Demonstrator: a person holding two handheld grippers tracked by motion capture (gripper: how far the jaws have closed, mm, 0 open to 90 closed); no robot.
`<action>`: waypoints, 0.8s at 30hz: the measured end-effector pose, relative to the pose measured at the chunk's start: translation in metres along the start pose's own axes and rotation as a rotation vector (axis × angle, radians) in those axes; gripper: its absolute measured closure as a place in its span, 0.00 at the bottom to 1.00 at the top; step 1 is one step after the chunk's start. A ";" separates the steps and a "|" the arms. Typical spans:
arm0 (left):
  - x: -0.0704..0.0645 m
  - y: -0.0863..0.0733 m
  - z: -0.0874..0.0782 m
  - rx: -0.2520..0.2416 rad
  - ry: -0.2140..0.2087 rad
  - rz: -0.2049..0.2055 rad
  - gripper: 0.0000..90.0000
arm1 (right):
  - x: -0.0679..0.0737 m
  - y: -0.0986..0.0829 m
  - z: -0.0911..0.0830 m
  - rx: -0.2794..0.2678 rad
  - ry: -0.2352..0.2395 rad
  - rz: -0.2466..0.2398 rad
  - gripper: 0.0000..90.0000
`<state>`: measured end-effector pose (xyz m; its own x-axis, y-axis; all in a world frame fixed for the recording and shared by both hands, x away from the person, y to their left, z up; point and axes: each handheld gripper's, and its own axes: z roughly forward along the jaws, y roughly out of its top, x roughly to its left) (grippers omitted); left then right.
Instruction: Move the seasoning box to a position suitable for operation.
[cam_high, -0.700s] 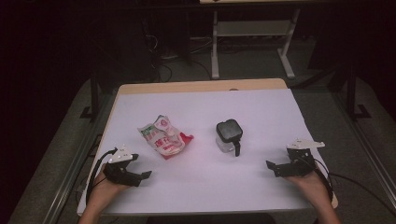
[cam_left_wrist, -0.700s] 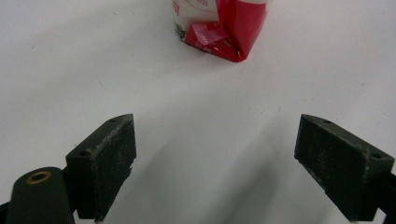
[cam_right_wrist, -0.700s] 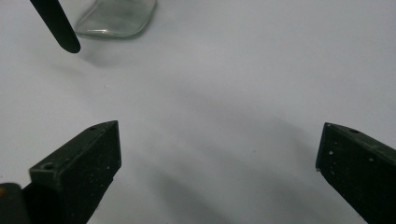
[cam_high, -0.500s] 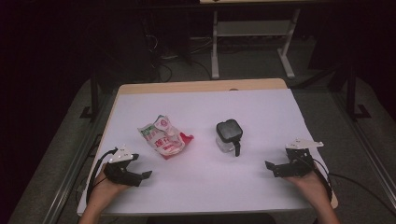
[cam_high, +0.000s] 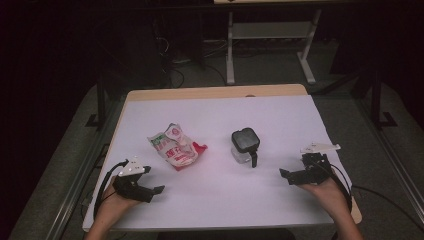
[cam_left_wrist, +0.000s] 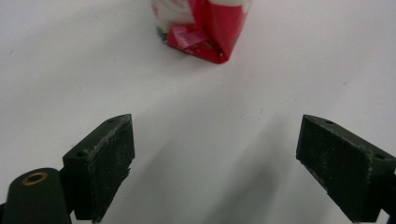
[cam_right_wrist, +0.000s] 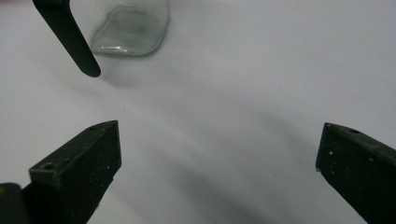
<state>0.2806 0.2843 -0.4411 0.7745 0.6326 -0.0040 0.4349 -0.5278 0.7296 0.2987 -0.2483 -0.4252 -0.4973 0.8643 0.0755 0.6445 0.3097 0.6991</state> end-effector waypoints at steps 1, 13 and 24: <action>0.000 0.000 0.000 0.002 0.003 -0.001 0.12 | 0.000 0.002 0.000 0.003 0.002 0.001 0.00; 0.004 -0.003 -0.001 -0.021 0.006 -0.032 0.13 | 0.008 0.029 -0.002 0.066 0.027 -0.012 0.00; 0.006 -0.004 -0.003 -0.029 -0.004 -0.042 0.13 | 0.020 0.069 -0.002 0.102 0.054 -0.019 0.00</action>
<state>0.2821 0.2917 -0.4424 0.7577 0.6515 -0.0381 0.4539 -0.4842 0.7480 0.3323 -0.2098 -0.3740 -0.5387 0.8362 0.1027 0.6890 0.3672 0.6248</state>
